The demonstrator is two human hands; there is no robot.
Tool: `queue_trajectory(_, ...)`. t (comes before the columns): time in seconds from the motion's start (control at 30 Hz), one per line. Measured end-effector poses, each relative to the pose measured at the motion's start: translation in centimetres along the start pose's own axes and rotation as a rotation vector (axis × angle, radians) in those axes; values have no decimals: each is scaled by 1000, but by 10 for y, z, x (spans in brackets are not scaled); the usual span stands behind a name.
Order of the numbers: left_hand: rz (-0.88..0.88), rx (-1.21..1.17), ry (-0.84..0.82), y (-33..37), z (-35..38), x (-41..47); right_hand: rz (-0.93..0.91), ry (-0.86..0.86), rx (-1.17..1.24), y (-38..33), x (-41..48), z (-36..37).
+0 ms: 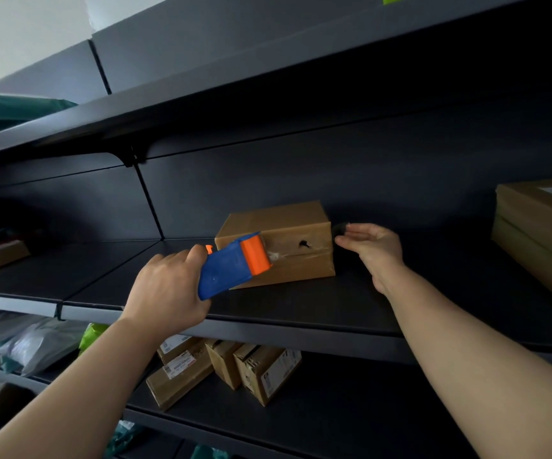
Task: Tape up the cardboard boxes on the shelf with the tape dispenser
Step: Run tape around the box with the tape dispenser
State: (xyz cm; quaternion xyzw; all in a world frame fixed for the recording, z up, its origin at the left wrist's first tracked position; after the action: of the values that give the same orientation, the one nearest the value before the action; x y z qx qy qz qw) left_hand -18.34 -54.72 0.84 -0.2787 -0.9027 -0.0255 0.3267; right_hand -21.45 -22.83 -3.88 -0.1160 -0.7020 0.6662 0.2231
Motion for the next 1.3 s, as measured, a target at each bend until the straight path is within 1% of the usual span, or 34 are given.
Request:
queue_trajectory(0.3, 13, -5, 21, -2, 5, 0, 14, -22, -80, 2, 4, 7)
queue_trajectory(0.67, 24, -30, 15, -10, 8, 3, 7, 39, -158, 3, 9, 9)
queue_trajectory(0.83, 42, -22, 14, -12, 8, 4, 42, 74, -240, 7, 12, 9)
queue_trajectory(0.97, 45, -21, 15, -12, 9, 4, 74, 98, -409, 2, 10, 8)
queue_trajectory(1.07, 44, -25, 8, -12, 11, 3, 66, 117, -367, 0, 7, 6)
queue_trajectory(1.17, 45, -28, 4, -12, 12, 2, 9, 164, -360, -3, 1, 7)
queue_trajectory(1.23, 43, -25, 2, -13, 12, 2, -24, 92, -303, -4, -1, 11)
queue_trajectory(1.3, 41, -31, 3, -13, 12, 2, -13, -81, -218, -5, -3, 18)
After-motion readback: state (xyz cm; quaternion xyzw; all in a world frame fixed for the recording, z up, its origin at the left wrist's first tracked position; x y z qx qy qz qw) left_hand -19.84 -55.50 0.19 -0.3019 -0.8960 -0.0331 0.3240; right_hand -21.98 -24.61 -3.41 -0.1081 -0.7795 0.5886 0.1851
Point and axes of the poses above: each hand's wrist, its own x-axis towards the middle knuckle, its own z-axis out of the palm, y = z × x, the point moved 1 cm from there along x, towards the middle knuckle, and after that the axes turned 11 degrees about -x, right-handed, at the moved point
